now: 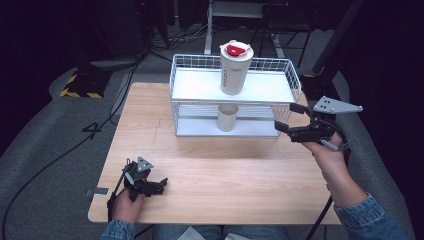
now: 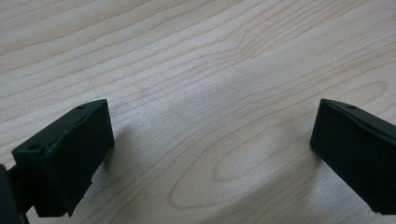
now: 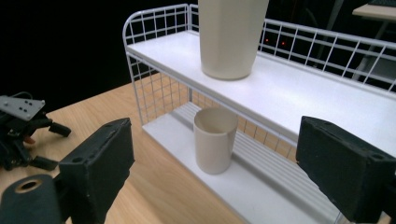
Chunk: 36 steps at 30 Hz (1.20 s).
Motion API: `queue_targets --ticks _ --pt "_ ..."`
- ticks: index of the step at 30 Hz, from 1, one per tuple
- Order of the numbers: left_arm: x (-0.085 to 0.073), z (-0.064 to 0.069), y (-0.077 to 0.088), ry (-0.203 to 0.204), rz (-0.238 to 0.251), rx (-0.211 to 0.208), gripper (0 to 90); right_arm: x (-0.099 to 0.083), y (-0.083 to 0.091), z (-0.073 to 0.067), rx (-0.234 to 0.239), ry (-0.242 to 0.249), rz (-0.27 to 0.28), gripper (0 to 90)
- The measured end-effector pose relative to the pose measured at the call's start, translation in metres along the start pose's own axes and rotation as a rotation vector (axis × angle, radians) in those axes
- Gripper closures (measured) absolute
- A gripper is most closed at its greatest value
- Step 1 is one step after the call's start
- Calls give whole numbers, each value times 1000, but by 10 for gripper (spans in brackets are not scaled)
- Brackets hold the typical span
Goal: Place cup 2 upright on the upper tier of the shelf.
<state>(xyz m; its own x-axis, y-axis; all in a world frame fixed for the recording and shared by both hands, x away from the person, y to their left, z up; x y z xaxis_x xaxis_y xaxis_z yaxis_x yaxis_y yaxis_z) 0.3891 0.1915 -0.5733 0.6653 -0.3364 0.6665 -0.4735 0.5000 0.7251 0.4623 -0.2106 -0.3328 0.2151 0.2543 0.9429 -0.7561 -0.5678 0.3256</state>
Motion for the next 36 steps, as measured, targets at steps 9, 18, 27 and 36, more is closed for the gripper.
queue_targets --ticks 9,18,27,36 --pt "0 0 0 0 0 0 1 -34 10 -4 -12 35 -45 129" --pt "0 0 0 1 0 0 1 -82 15 -10 15 -28 -126 134" --pt "0 0 0 0 0 0 1 -120 19 -17 11 -50 -120 138" --pt "0 0 0 0 0 0 1 -160 19 -16 -40 -92 -177 142"
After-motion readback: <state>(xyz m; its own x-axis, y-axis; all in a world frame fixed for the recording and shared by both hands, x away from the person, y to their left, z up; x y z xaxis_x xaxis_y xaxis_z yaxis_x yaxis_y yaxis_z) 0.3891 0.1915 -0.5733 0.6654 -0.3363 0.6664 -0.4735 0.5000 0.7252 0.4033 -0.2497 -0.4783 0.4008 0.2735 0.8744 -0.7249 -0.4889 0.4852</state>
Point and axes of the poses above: each handheld gripper's, and its own axes: y roughly backward along the jaws, x roughly out of its top, z roughly to its right, the point moved 9 cm from there along -y, roughly forward along the jaws, and after that the axes turned 11 degrees about -x, right-handed, at the moved point
